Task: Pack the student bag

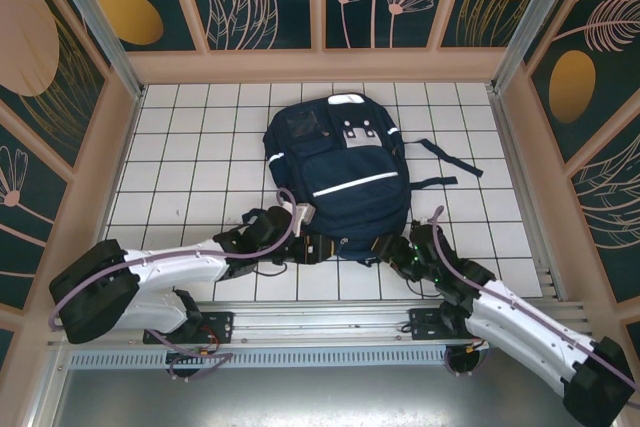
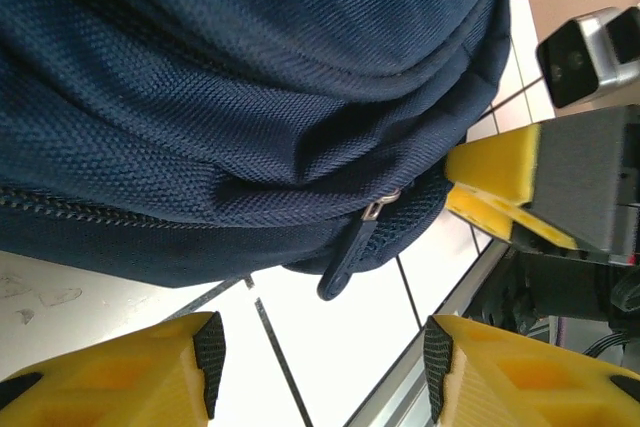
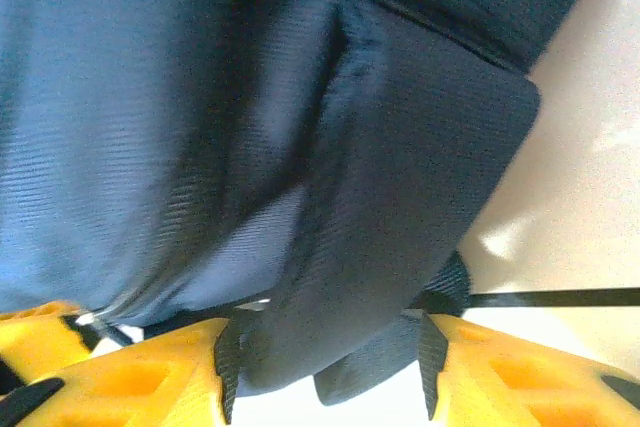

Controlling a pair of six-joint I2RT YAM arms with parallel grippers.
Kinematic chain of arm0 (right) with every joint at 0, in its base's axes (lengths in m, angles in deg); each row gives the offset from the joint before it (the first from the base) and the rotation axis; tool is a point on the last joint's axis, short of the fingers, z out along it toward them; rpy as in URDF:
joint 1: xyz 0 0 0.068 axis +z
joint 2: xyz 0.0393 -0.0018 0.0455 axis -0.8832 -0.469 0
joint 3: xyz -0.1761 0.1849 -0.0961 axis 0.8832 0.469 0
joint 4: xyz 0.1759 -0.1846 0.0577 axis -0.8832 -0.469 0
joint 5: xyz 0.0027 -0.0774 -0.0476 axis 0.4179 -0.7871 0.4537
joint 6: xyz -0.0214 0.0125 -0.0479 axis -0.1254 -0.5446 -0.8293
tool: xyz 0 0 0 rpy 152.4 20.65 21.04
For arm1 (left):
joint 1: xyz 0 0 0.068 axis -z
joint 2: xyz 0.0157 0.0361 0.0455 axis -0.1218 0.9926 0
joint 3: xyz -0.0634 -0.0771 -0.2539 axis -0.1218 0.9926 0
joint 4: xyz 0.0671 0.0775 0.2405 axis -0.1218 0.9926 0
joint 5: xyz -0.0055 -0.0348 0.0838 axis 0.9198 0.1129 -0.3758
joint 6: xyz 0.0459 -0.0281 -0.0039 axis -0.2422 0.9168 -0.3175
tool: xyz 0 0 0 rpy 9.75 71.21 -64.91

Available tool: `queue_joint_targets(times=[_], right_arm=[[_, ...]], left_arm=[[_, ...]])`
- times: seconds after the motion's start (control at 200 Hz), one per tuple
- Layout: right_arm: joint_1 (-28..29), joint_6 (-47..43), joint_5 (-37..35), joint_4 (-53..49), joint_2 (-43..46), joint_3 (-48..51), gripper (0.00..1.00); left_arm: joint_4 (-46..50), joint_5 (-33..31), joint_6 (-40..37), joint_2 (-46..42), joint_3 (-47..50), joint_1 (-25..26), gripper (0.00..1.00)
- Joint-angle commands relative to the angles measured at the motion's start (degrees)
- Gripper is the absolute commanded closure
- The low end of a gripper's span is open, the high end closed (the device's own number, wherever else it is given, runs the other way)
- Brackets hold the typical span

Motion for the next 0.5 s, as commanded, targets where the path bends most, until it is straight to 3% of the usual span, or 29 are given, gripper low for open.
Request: queue_joint_targets(times=[0.0,0.145,0.34,0.495], right_arm=[[-0.67,1.09,1.87,9.60,-5.36,1.03,0.50],[-0.63,0.52,1.73,12.64,-9.78,0.40,0.68],[-0.63,0.30,0.74,11.97,-8.37,-0.50,0.97],[-0.70,-1.10,0.10,11.02,-7.98,-2.43,1.00]], left_arm=[[-2.72,1.01,0.74,0.54,0.07,0.33,0.43],[-2.42,0.19,0.81,-0.24,0.45,0.33,0.42],[-2.47,-0.44,0.70,0.59,0.19,0.33,0.42],[-3.25,0.55,0.39,1.51,-0.18,0.33,0.42]])
